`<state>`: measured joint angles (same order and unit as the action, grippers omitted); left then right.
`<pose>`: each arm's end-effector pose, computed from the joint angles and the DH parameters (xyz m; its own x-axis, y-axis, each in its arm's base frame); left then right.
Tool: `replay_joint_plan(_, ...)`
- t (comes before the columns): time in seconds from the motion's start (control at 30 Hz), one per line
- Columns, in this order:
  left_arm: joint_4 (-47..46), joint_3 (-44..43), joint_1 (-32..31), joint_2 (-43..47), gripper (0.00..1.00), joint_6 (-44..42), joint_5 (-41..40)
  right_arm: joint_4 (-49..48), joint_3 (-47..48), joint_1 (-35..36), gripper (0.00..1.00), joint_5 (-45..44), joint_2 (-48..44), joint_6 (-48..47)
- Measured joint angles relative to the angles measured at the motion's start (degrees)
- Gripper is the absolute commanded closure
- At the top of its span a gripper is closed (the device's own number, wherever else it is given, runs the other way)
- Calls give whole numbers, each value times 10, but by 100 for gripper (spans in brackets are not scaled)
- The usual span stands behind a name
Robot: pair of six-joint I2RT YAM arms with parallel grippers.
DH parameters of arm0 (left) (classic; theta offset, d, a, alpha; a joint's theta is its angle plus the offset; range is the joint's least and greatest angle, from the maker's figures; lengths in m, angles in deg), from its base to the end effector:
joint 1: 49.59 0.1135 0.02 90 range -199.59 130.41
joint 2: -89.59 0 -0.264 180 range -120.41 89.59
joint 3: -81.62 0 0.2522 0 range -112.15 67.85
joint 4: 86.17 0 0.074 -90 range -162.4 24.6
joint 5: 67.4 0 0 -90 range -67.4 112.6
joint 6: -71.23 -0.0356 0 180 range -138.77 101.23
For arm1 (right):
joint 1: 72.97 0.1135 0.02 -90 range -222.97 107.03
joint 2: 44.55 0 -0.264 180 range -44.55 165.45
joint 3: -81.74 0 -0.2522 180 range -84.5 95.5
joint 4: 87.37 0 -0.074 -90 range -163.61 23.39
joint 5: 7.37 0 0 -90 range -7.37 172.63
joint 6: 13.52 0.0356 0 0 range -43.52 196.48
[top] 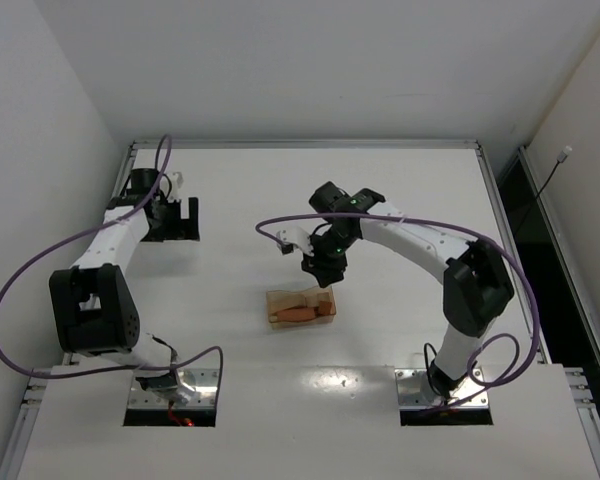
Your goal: Build the wood block tower
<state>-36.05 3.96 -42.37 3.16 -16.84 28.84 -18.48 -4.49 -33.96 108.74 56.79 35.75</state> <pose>0.3074 0.0350 0.2449 -0.8466 -0.1410 -0.5133 -0.0978 0.9891 -0.1104 0.2596 0.2304 0.2361 -0.1514 -0.8767 -0.4566 -0.9819 0.0803 0.1715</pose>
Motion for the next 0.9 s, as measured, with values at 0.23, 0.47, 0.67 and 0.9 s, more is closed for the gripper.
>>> replay_joint_plan(0.23,5,-10,0,-10,0,0,2,-18,-2,5,60,-7,27,-2)
replay_joint_plan(0.47,9,-18,0,-21,0,-3,3,-31,-2,5,60,-21,63,-2)
replay_joint_plan(0.67,12,-30,0,-34,0,-4,4,-40,-2,7,60,-21,81,-2)
replay_joint_plan(0.9,14,-42,3,-52,0,-4,4,-44,-6,12,65,-34,97,-7)
